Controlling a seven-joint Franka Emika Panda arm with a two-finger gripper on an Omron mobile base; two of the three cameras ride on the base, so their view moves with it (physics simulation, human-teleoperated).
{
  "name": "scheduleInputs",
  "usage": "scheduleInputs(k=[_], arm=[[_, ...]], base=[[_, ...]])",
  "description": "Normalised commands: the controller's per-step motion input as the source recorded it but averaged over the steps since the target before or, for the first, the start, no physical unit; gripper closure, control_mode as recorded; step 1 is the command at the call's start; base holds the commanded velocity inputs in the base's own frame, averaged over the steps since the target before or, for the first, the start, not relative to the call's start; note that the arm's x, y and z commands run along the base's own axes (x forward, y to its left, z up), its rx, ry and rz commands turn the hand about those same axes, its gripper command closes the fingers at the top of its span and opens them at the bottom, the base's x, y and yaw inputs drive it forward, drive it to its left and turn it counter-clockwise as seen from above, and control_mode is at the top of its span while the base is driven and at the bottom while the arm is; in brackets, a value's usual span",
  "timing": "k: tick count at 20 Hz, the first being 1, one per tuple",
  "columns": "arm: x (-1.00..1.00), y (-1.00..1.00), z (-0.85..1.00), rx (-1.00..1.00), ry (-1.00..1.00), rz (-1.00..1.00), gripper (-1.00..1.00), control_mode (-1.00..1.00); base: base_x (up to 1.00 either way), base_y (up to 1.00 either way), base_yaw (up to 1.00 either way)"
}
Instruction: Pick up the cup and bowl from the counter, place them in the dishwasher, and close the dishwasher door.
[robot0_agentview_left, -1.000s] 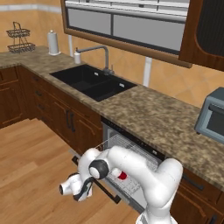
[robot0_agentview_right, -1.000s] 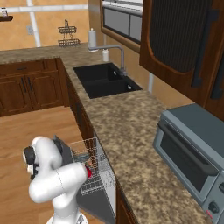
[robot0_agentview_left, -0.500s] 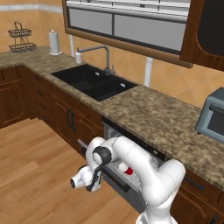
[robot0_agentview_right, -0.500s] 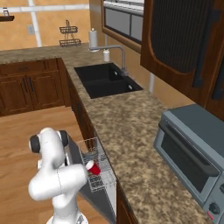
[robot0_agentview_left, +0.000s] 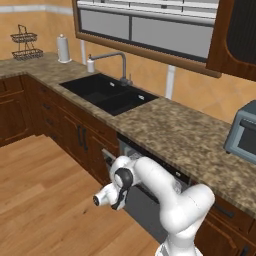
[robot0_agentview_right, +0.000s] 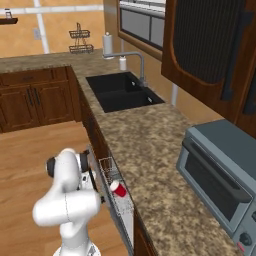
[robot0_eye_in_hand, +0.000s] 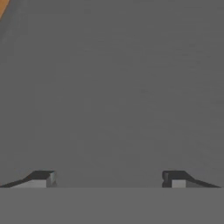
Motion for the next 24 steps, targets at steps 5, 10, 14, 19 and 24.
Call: scheduleInputs(k=[5,10,14,19,24], arm=[[1.0,-0.98,-0.19,0.0,0.0,0.0,-1.0,-1.0],[1.0,-0.99,-0.14,0.0,0.0,0.0,-1.0,-1.0],[0.98,-1.0,-0.1,0.0,0.0,0.0,-1.0,-1.0],[0.34,-0.78,0.28,0.0,0.0,-0.02,-1.0,-1.0],[0.09,-0.52,0.64,0.0,0.0,-0.07,-1.0,-1.0]], base=[[0.0,0.0,0.0],[0.0,0.0,0.0],[0.0,0.0,0.0],[0.0,0.0,0.0],[0.0,0.0,0.0]])
